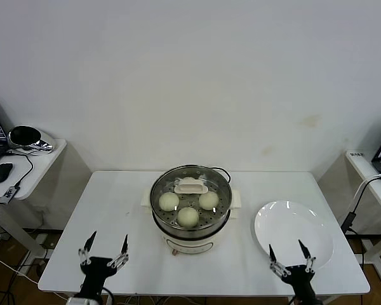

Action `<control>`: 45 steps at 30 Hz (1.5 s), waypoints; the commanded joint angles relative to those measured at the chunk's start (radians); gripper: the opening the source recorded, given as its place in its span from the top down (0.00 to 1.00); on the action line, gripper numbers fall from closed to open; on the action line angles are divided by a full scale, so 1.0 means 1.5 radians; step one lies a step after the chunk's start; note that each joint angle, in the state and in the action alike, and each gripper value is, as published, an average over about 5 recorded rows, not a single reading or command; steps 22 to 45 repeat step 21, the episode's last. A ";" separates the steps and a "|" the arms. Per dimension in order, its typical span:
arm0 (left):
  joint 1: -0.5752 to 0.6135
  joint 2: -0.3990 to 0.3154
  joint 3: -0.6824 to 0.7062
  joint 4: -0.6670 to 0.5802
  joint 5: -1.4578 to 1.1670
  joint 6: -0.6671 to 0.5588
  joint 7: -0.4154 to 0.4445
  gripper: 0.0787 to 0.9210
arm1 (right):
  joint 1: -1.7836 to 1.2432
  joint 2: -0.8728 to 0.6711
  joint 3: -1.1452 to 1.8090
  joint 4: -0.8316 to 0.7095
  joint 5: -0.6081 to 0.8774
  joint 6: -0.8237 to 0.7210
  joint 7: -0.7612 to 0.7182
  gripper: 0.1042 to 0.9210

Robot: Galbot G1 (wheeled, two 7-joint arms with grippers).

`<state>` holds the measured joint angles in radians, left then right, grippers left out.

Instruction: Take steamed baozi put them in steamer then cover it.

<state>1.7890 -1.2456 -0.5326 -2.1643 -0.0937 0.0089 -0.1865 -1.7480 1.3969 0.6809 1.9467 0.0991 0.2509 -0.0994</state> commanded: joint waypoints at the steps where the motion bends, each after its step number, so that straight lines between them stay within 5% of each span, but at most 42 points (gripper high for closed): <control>1: 0.087 -0.024 -0.049 0.053 -0.121 -0.087 0.013 0.12 | -0.035 -0.017 -0.049 0.008 0.031 -0.018 -0.011 0.12; 45: 0.078 -0.018 -0.050 0.059 -0.132 -0.071 0.025 0.12 | -0.047 -0.012 -0.059 0.028 0.026 -0.036 0.000 0.12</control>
